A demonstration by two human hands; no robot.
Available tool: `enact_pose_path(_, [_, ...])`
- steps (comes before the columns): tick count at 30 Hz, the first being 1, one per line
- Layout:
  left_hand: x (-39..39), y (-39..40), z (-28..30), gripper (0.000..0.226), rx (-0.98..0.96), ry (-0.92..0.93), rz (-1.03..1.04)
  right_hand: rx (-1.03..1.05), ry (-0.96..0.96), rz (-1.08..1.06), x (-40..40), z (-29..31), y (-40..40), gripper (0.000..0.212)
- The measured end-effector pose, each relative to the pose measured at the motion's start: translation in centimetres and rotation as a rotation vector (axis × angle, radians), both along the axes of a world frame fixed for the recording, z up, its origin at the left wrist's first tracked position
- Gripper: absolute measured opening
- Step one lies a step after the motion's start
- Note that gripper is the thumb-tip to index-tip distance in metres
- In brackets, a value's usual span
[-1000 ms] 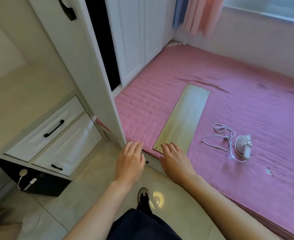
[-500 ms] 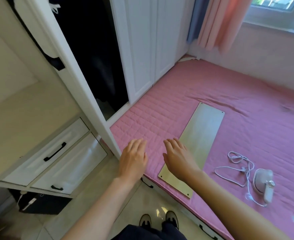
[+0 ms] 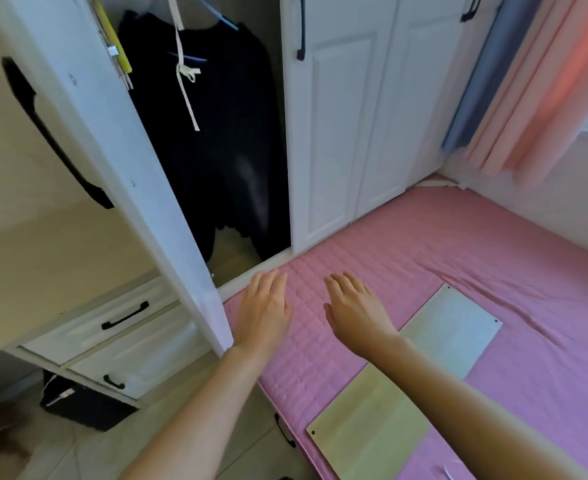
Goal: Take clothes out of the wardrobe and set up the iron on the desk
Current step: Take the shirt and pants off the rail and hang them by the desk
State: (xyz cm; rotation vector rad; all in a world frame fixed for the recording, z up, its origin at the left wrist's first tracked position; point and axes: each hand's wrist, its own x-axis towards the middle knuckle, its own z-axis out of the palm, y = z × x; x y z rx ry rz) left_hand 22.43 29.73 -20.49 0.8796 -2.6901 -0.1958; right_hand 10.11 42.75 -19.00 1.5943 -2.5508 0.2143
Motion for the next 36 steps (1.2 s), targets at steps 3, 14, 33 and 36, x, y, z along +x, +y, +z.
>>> enact_pose_path(3, [-2.6, -1.7, 1.7, 0.042, -0.053, 0.045, 0.05, -0.028, 0.042, 0.038, -2.7, 1.4, -1.8, 0.044])
enact_pose_path(14, [-12.8, -11.2, 10.0, 0.051, -0.188, 0.103, 0.144, -0.133, 0.138, 0.097, -10.6, 7.8, -10.9, 0.054])
enact_pose_path(33, [-23.1, -31.7, 20.4, 0.055, -0.338, 0.077, 0.257, -0.252, 0.14, 0.266, -22.1, 18.9, -32.8, 0.052])
enact_pose_path(36, [-24.4, -35.4, 22.5, 0.057, -0.388, 0.029, 0.23, -0.269, 0.102, 0.276, -23.5, 19.9, -35.6, 0.052])
